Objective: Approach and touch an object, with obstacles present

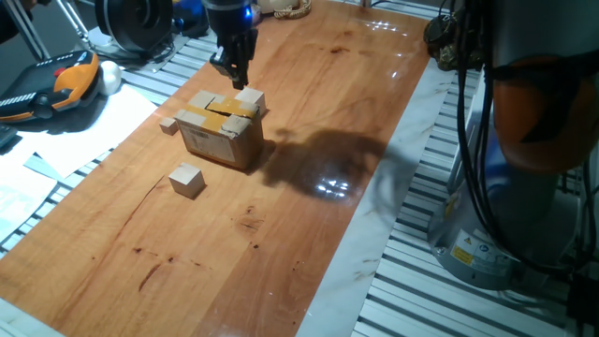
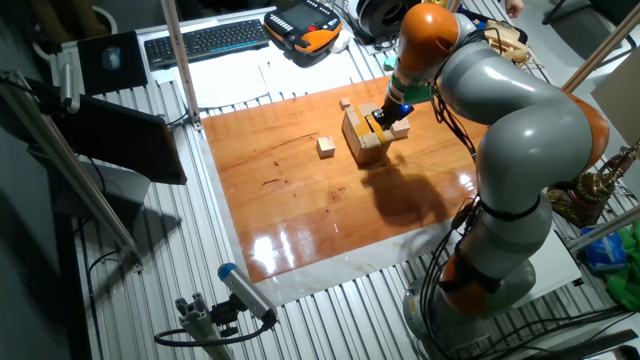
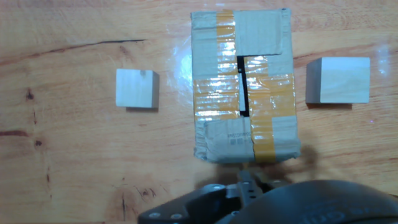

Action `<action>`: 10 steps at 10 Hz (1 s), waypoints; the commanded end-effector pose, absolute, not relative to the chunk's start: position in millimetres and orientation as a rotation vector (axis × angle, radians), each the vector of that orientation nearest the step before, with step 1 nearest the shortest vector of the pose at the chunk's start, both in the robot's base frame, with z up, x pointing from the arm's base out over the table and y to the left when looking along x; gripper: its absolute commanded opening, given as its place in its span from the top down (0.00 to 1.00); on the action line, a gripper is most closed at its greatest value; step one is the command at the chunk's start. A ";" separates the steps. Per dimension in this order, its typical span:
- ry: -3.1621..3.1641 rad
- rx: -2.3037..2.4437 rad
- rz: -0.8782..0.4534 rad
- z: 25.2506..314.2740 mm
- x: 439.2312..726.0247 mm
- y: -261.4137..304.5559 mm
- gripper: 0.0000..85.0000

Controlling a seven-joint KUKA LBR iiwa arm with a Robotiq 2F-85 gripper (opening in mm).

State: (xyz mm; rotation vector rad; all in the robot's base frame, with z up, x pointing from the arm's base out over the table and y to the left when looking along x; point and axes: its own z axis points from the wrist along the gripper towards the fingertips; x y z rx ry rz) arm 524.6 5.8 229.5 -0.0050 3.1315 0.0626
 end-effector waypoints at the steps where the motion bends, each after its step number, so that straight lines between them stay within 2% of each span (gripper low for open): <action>1: 3.130 -0.001 0.062 229.0 525.6 7.2 1.00; 4: 3.106 0.019 0.065 223.4 532.7 14.4 1.00; 10: 3.110 0.097 -0.018 215.9 535.0 53.5 1.00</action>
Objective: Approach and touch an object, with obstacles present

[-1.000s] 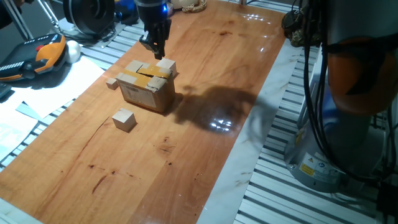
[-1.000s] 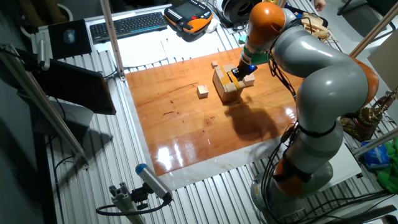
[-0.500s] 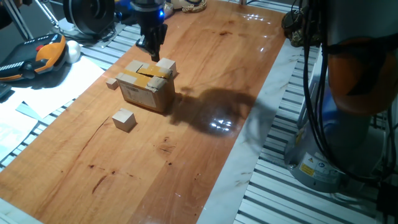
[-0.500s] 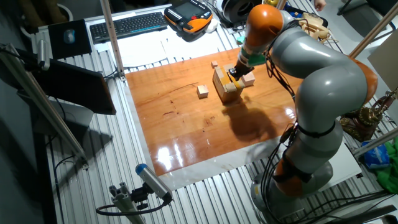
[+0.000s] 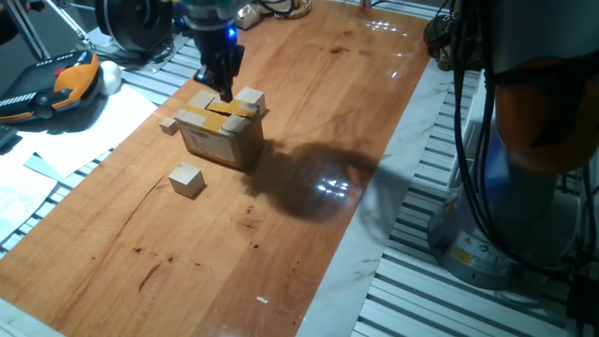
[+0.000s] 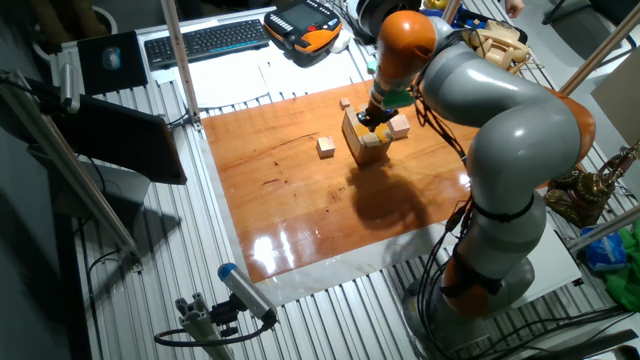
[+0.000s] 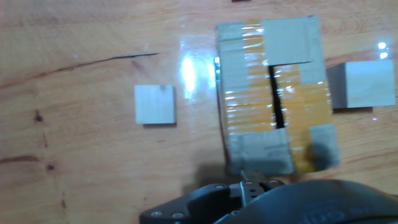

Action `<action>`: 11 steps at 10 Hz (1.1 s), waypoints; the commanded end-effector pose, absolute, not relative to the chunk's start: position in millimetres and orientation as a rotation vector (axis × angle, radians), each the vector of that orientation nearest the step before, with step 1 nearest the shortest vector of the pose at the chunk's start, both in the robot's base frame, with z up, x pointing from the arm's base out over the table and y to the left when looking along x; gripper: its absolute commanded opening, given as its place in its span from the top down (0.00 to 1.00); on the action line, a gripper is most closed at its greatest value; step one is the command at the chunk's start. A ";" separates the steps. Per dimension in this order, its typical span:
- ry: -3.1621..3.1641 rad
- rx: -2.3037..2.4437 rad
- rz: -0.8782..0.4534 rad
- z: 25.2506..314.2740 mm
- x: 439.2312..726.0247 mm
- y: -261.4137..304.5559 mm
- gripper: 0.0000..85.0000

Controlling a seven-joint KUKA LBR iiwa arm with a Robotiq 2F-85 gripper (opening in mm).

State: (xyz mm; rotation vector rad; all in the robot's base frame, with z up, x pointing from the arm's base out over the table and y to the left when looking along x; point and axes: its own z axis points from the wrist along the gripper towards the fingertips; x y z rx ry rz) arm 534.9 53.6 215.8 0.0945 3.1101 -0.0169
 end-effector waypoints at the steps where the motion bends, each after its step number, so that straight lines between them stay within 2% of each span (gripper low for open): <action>1: 3.108 0.111 -0.003 213.2 533.3 59.0 1.00; 3: 3.107 0.097 -0.001 205.9 530.9 67.4 1.00; 7: 3.103 0.105 -0.110 193.9 521.0 86.3 1.00; 11: 3.098 0.090 -0.103 191.5 522.8 86.3 1.00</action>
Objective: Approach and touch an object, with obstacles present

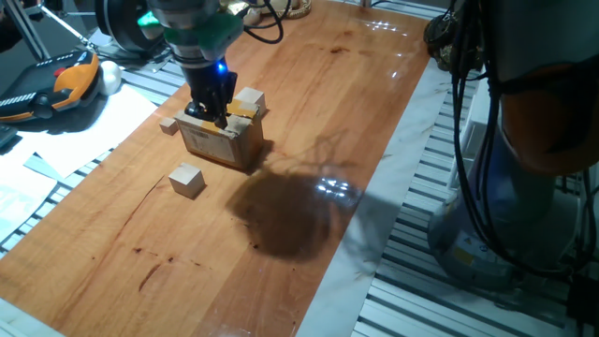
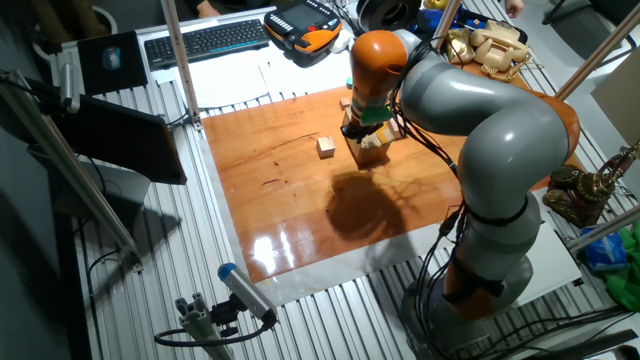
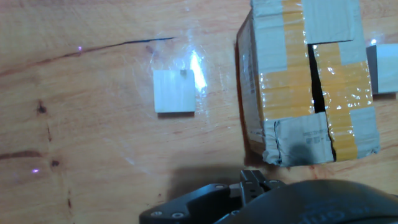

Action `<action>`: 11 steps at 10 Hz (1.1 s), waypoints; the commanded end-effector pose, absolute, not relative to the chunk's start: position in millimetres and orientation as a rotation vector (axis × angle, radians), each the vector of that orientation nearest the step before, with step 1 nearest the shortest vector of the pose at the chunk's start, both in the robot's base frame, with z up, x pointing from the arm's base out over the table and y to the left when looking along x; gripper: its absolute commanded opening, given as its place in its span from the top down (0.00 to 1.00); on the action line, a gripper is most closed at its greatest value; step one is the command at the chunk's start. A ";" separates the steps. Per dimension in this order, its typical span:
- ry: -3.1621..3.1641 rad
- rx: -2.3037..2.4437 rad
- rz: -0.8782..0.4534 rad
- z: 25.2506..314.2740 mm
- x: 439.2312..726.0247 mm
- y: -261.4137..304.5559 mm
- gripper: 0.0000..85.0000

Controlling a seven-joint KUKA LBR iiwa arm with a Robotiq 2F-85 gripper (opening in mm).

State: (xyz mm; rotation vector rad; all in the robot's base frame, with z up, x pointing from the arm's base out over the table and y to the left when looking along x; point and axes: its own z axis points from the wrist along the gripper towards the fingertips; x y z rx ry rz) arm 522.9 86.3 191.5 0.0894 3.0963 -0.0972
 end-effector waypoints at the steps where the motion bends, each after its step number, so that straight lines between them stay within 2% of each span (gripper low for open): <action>1: 3.092 0.085 -0.090 191.5 522.8 86.3 1.00; 3: 3.106 0.031 -0.080 191.5 522.8 86.3 1.00; 6: 3.103 -0.086 0.013 191.5 522.8 86.3 1.00; 10: 3.126 -0.111 -0.041 191.5 522.8 86.3 1.00; 11: 3.132 -0.107 -0.015 191.5 522.8 86.3 1.00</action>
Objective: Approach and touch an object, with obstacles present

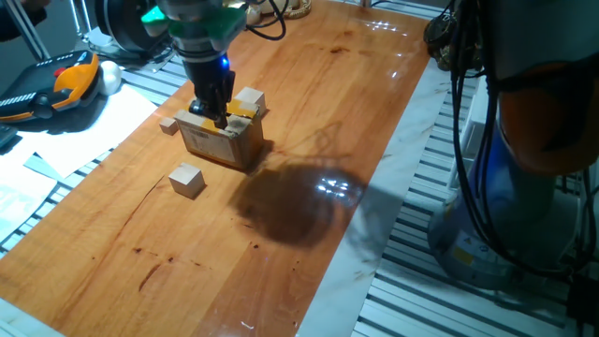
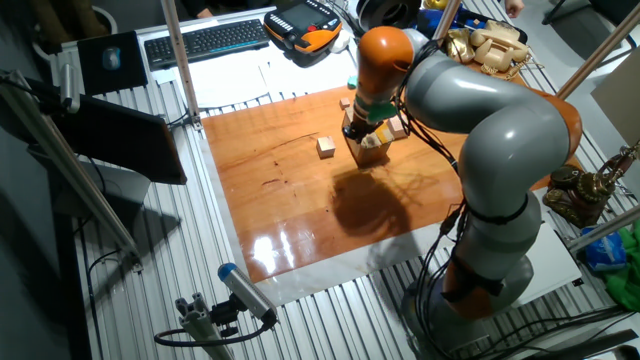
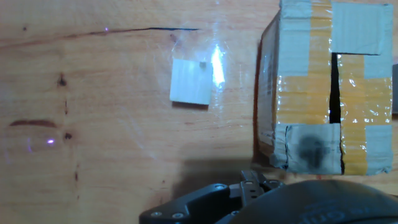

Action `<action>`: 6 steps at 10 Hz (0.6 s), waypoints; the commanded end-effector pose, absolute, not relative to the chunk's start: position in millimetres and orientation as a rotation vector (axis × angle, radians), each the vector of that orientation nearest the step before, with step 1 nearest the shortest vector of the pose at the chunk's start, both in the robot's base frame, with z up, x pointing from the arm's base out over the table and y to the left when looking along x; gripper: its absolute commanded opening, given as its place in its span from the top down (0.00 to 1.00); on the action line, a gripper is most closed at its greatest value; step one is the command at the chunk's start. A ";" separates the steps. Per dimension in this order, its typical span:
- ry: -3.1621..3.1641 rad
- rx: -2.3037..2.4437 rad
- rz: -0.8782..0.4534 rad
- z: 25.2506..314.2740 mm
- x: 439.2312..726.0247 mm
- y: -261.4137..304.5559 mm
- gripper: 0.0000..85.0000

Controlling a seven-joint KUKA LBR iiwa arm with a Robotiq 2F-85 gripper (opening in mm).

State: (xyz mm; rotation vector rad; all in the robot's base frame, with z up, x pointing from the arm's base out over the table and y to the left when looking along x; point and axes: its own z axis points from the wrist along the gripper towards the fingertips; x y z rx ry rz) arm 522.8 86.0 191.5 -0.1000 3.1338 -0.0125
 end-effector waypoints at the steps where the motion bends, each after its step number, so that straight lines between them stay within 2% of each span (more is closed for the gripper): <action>1: 3.137 -0.083 0.002 191.5 522.8 86.3 1.00; 3: 3.121 -0.008 -0.014 189.2 524.4 90.9 1.00; 6: 3.095 0.056 -0.006 168.4 530.7 112.8 1.00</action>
